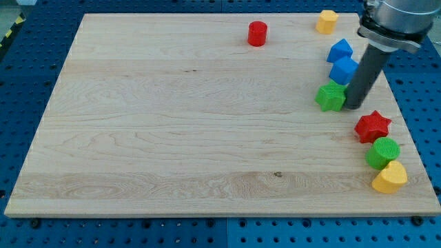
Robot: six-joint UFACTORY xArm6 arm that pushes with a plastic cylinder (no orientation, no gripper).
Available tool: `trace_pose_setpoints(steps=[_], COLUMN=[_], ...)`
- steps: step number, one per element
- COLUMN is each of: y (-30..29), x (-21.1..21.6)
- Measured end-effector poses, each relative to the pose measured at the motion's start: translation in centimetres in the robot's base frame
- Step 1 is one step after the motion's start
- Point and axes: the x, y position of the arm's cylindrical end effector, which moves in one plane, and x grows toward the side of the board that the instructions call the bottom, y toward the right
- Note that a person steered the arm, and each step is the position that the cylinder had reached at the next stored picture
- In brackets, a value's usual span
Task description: Move the red star slightly left
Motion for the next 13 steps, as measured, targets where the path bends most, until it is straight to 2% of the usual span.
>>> trace_pose_setpoints(steps=[2,3,4,5,6,8,13], y=[-4.3,-3.1,3.1,6.5,6.5,6.5,-2.7], x=[-0.5,-0.4,-0.3,2.1,7.5,7.4,5.7])
